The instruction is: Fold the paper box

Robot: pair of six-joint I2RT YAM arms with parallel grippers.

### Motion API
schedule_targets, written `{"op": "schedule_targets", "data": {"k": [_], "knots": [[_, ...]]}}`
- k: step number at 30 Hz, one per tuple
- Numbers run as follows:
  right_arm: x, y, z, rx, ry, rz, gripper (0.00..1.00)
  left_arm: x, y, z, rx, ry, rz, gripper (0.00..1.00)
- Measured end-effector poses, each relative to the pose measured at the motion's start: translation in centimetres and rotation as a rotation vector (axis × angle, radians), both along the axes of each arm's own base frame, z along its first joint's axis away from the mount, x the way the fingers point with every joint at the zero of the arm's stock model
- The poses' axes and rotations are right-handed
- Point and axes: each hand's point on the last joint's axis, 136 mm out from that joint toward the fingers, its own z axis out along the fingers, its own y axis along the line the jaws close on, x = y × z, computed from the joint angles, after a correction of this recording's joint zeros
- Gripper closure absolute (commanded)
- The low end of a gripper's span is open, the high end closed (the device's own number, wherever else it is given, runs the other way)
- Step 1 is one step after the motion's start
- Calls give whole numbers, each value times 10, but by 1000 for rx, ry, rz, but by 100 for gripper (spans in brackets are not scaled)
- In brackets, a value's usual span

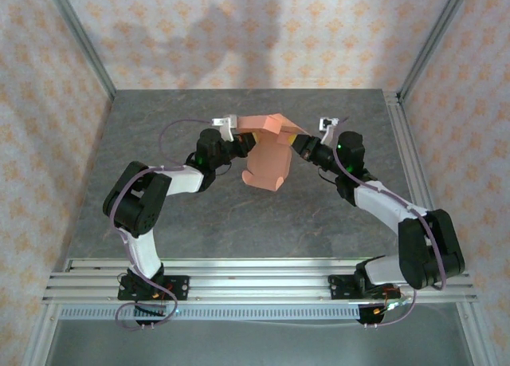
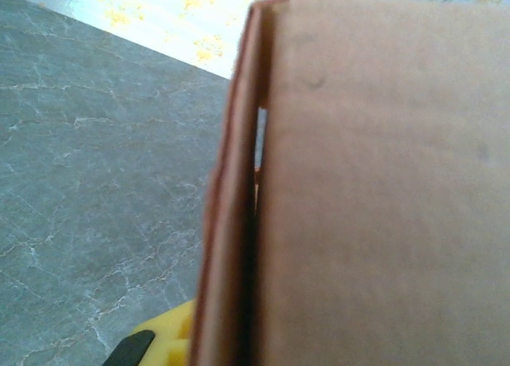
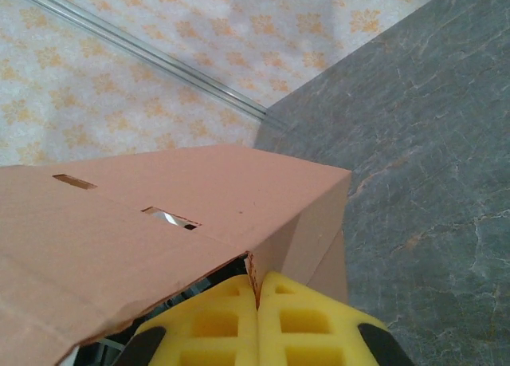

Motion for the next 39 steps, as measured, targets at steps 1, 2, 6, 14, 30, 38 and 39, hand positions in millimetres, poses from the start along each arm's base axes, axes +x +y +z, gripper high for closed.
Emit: {"op": "schedule_targets", "data": {"k": [1,2,6,14,30,38,39], "knots": [[0,0,0,-1,0,-2,87,0,0,0,0,0,0,100],[1,0,0,-1,1,-4,68,0,0,0,0,0,0,100],[1,-2,1,-12,-12,-19,38,1,1,-1,3,2,7,100],[-9,-18,23,-79,-75,-88,33,13,20,-5,-2,29,131,100],[-9,35,113,-391,-166,-215,40,27,57,-35,70,85,319,100],[24,65,78,-561,-68,-224,48,26,62,-43,103,107,340,100],[27,67,74,-573,-57,-224,49,26,62,-44,105,110,341,100]]}}
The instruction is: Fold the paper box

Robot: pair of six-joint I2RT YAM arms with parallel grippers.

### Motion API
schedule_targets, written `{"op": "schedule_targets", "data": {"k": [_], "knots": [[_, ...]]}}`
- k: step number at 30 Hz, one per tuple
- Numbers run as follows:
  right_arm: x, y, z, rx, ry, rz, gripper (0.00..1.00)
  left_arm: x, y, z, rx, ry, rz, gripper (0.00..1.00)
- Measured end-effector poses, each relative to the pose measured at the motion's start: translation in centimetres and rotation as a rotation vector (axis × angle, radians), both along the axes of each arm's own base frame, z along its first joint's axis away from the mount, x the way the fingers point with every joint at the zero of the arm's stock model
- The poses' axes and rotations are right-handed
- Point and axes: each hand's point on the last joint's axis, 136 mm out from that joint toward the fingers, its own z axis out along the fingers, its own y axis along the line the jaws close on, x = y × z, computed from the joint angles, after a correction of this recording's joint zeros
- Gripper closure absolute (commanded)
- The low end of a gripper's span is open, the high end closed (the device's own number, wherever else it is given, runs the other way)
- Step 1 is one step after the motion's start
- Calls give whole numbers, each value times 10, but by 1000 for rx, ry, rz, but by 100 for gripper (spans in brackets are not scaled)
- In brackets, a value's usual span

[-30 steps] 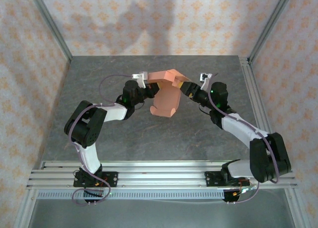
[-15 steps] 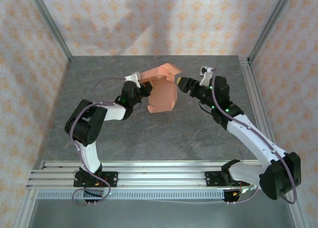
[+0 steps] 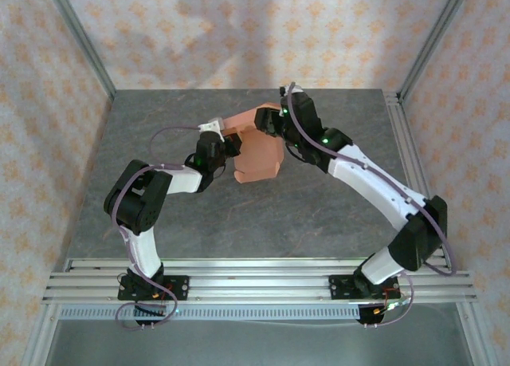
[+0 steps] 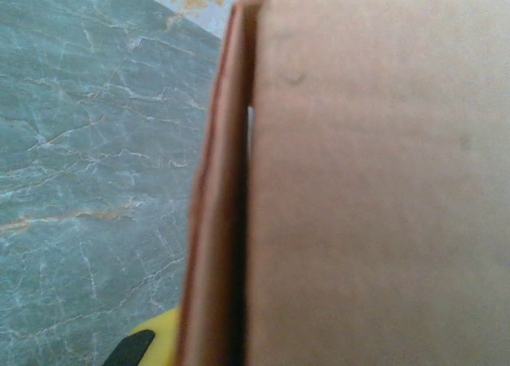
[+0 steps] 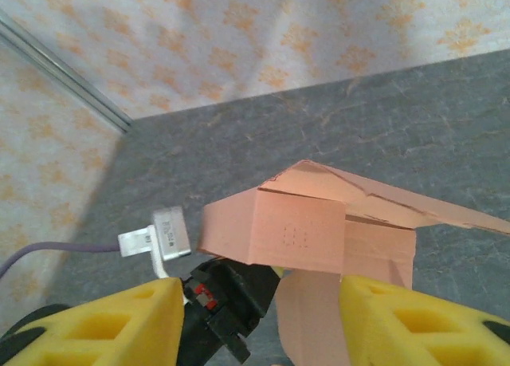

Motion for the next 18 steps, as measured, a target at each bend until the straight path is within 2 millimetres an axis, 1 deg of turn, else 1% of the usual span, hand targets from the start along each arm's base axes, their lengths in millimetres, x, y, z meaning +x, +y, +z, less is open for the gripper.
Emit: {"op": "schedule_targets", "data": {"k": [4,14,18], "knots": [[11,8,-10,-30,38,-4,54,-1,1,-3,6,10,3,100],[31,24,-32,-69,100,-8,55,-1,2,-4,10,17,11,100],[36,29,-42,-80,127,-6,62,-1,2,-4,10,16,11,100]]}}
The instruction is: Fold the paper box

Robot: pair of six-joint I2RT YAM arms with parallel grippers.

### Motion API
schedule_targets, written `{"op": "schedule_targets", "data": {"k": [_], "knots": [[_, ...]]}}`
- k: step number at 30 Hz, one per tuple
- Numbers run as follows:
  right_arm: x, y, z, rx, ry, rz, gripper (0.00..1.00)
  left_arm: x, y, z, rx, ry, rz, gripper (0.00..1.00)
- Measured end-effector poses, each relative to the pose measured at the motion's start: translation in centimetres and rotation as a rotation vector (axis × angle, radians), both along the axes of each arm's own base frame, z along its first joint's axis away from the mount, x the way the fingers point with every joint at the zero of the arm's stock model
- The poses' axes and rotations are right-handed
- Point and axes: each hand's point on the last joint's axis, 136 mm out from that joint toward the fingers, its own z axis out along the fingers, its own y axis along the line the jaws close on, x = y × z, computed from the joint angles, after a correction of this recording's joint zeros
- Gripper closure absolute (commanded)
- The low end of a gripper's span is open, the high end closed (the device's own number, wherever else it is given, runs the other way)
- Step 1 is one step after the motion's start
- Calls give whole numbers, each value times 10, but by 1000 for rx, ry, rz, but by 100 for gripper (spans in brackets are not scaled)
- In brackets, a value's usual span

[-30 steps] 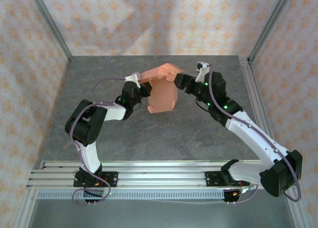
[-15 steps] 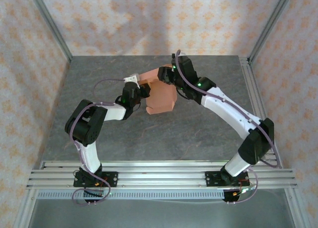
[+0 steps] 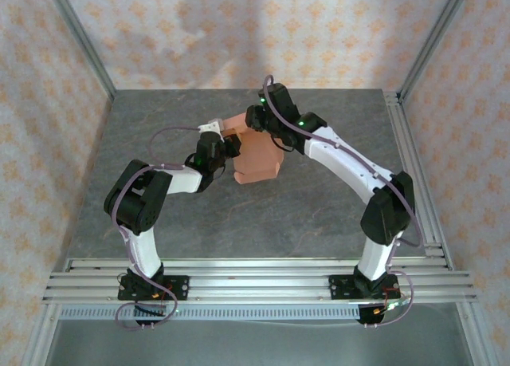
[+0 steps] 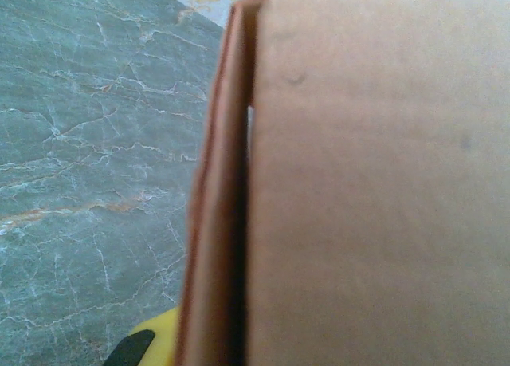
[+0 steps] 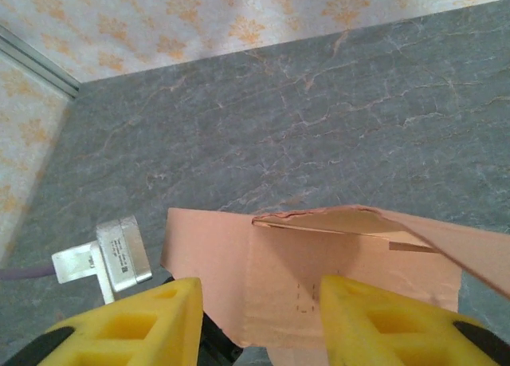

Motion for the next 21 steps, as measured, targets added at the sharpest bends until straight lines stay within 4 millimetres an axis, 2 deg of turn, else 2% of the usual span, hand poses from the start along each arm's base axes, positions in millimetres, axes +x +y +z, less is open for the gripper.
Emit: {"op": "schedule_targets", "data": {"k": [5,10,12,14,16,18,21], "knots": [[4,5,-8,0,23,-1,79,0,1,-1,3,4,3,100],[4,6,-8,12,28,1,96,0,1,-3,7,10,6,100],[4,7,-7,16,29,2,100,-1,1,-3,7,10,6,100],[4,7,-7,15,28,4,93,-1,1,-3,7,10,6,100],[3,8,-7,18,31,8,67,-1,1,-3,7,10,6,100],[3,9,-7,15,30,15,50,-1,1,-3,7,10,6,100],[-2,9,-5,14,13,43,42,0,2,-3,6,10,7,100]]}}
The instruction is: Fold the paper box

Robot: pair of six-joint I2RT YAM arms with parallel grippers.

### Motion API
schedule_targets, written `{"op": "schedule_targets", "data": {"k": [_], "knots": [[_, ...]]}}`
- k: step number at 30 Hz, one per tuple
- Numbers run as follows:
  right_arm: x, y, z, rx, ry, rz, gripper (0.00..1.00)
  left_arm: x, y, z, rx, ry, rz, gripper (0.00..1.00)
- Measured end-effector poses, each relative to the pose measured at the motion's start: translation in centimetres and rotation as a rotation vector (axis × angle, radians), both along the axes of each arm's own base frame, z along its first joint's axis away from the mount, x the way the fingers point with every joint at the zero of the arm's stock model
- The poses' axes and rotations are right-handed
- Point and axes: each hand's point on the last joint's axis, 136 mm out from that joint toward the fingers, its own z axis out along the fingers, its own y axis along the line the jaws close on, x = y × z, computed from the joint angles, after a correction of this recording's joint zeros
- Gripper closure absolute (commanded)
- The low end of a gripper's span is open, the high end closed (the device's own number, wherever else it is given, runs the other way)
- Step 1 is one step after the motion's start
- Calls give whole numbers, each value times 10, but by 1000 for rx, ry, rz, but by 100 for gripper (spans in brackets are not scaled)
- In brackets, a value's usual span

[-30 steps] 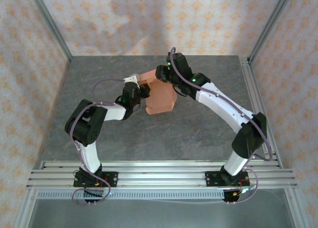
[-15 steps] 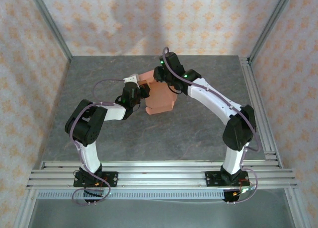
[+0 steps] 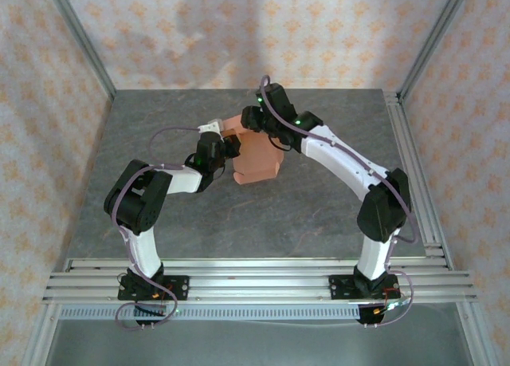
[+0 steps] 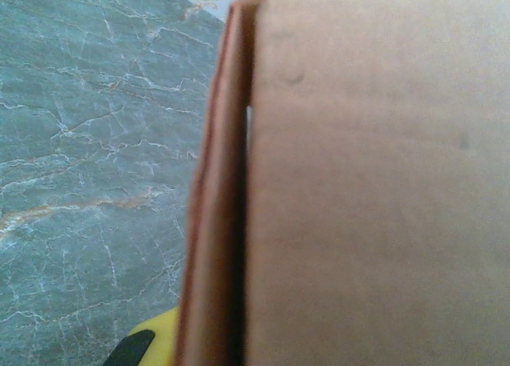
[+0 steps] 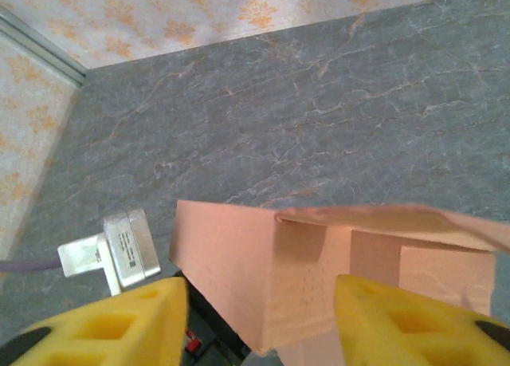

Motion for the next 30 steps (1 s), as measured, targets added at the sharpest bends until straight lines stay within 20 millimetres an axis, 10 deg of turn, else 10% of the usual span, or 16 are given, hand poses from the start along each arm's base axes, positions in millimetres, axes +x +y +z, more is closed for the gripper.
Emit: {"op": "schedule_targets", "data": {"k": [9,15,21,30], "knots": [[-54,-33,50,9,-150,123,35,1,8,-4,9,14,-31,100],[-45,-107,95,57,-258,20,40,-2,3,-7,54,26,-128,100],[-21,-157,65,78,-185,-31,48,-12,-11,-6,70,21,-253,100],[-30,-115,13,103,-51,229,50,-20,-22,15,62,-25,-338,100]]}}
